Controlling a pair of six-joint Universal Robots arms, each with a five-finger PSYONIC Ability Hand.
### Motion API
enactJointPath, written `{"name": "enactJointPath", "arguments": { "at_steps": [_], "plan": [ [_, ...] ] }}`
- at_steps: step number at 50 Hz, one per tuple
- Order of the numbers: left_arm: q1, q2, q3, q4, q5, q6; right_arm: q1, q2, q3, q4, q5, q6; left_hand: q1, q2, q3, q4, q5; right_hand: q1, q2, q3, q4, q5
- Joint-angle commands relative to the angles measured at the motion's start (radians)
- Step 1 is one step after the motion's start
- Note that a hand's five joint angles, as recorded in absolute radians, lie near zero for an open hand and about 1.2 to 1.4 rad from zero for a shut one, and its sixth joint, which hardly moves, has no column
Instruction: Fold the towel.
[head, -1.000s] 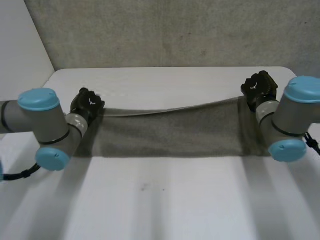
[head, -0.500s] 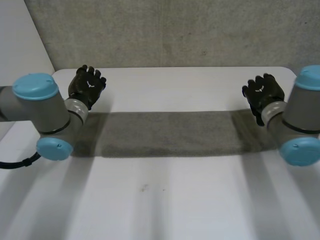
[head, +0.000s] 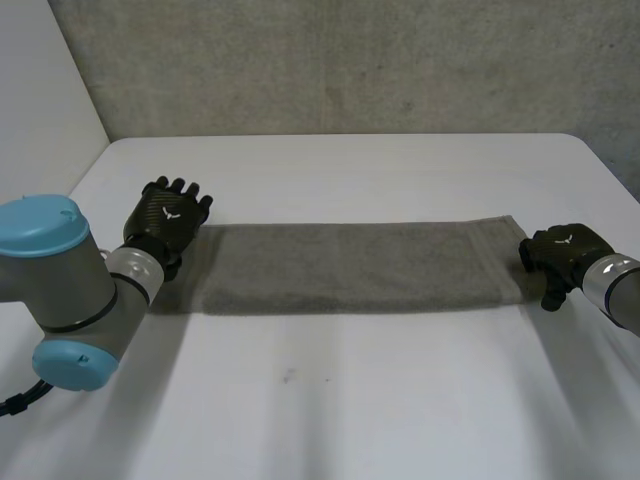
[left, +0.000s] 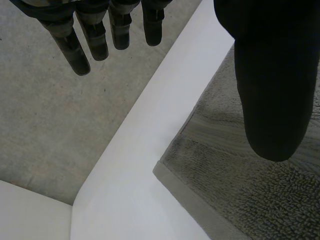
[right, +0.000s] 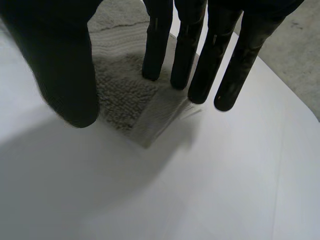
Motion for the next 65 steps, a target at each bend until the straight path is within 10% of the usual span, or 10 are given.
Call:
{"name": "enactJointPath", "arguments": {
  "at_steps": [1,7,33,46,51,65],
  "plan": [
    [0.004,-0.003,0.000,0.000,-0.003,0.002,-0.012,0.022,-0.003,-0.040,0.002,-0.002,-0.001,0.009,0.008,0.006,-0.028,0.379,0.291,0.290,0.290,0.313],
    [0.004,-0.003,-0.011,0.002,-0.001,0.002,-0.013,0.038,-0.009,-0.051,0.005,-0.005,-0.001,0.009,0.008,0.006,-0.028,0.857,0.770,0.769,0.769,0.791],
    [0.005,0.016,-0.031,0.002,-0.003,0.002,-0.188,-0.019,-0.098,-0.061,0.175,-0.140,-0.001,0.009,0.008,0.006,-0.028,0.859,0.772,0.771,0.771,0.793],
    [0.007,0.029,-0.031,0.005,-0.004,0.000,0.268,-0.123,-0.135,-0.209,0.052,0.006,-0.001,0.009,0.008,0.006,-0.028,0.859,0.772,0.771,0.771,0.793],
    [0.007,0.031,-0.032,0.005,-0.007,-0.001,0.545,0.004,-0.219,-0.301,0.029,-0.028,-0.001,0.009,0.008,0.006,-0.028,0.859,0.772,0.771,0.771,0.793],
    [0.004,0.037,-0.043,0.005,-0.007,-0.003,0.798,0.254,-0.265,-0.348,-0.058,-0.249,-0.001,0.009,0.008,0.006,-0.028,0.859,0.772,0.771,0.771,0.793]
  ]
}}
